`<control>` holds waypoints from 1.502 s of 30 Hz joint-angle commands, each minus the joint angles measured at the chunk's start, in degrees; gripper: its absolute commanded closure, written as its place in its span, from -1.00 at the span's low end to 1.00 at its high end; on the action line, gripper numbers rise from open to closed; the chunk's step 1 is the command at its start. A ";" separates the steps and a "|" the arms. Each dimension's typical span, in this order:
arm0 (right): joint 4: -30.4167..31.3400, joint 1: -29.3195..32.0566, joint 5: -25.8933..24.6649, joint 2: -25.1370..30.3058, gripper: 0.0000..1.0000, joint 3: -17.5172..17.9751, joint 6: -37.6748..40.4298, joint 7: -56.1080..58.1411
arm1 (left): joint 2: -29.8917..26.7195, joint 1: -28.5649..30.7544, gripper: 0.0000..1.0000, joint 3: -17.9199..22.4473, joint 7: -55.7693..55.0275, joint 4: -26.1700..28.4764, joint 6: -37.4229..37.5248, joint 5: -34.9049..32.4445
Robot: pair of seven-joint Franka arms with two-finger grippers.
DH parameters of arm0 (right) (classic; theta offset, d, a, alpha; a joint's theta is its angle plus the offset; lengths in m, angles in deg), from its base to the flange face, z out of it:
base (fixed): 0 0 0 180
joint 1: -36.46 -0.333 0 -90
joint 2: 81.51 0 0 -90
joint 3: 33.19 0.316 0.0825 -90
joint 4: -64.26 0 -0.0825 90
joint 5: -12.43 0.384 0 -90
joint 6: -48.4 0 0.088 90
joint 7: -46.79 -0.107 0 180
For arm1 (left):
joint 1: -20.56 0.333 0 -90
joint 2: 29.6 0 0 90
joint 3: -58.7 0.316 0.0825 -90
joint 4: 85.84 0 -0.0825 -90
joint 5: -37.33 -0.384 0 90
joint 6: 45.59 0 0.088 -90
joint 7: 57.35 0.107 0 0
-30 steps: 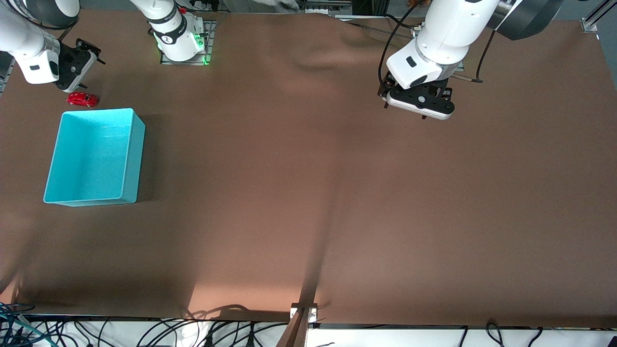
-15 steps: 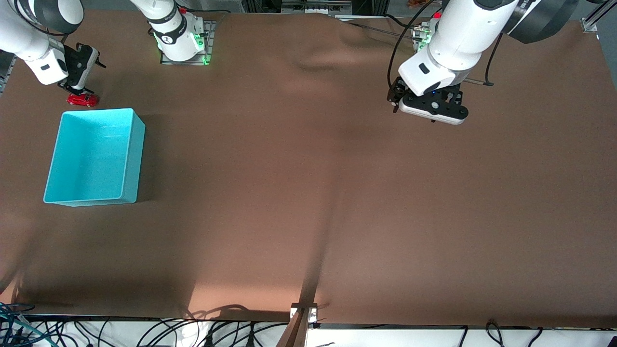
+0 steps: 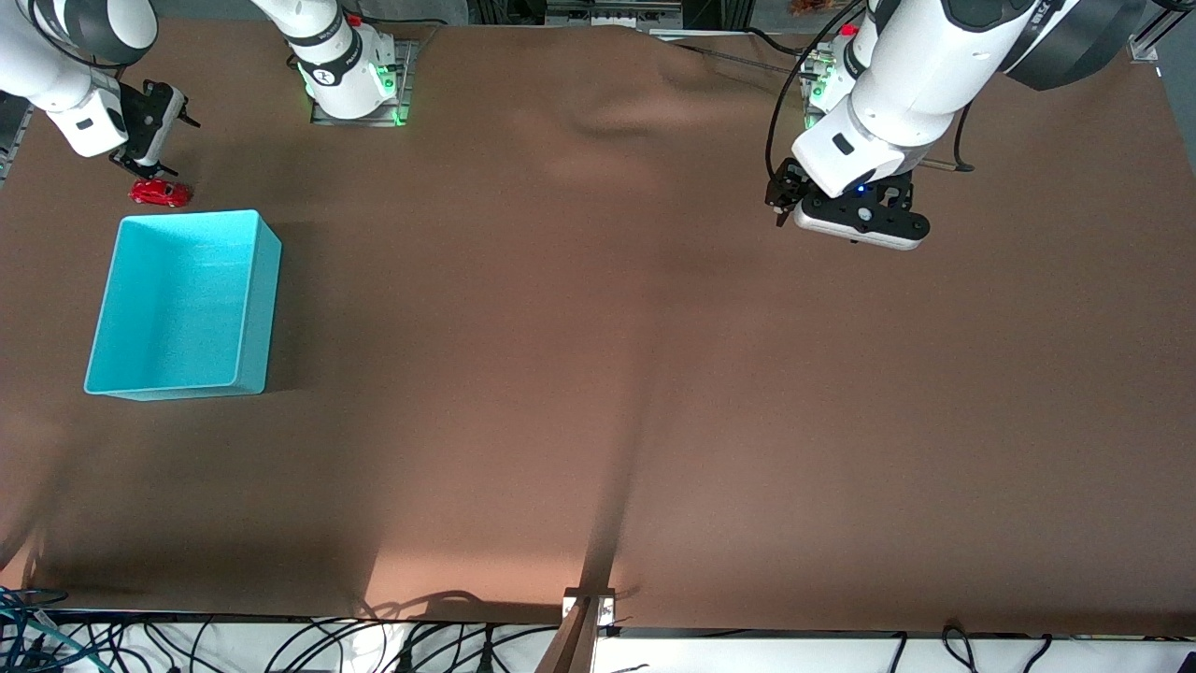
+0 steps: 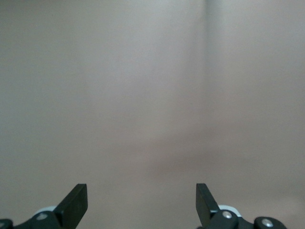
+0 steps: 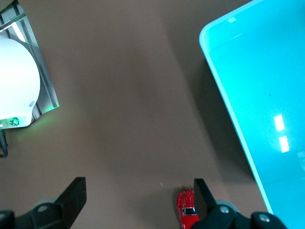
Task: Wind red beetle toy and store in blue box
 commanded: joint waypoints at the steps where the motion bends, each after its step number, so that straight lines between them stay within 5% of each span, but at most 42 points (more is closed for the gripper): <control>1: 1.72 0.15 -2.42 1.65 -1.00 -1.50 -1.27 1.71 | 2.60 0.19 -1.00 -0.27 0.44 -1.94 0.23 1.15; 38: 1.11 -0.20 -18.76 -0.46 -1.00 -19.78 -14.80 14.19 | 5.94 0.10 -1.00 -0.62 0.44 -7.13 0.50 1.15; 45: 0.58 -0.29 -19.21 -0.90 -1.00 -21.10 -16.65 17.00 | 6.12 0.19 -1.00 -0.53 0.44 -7.22 0.50 1.15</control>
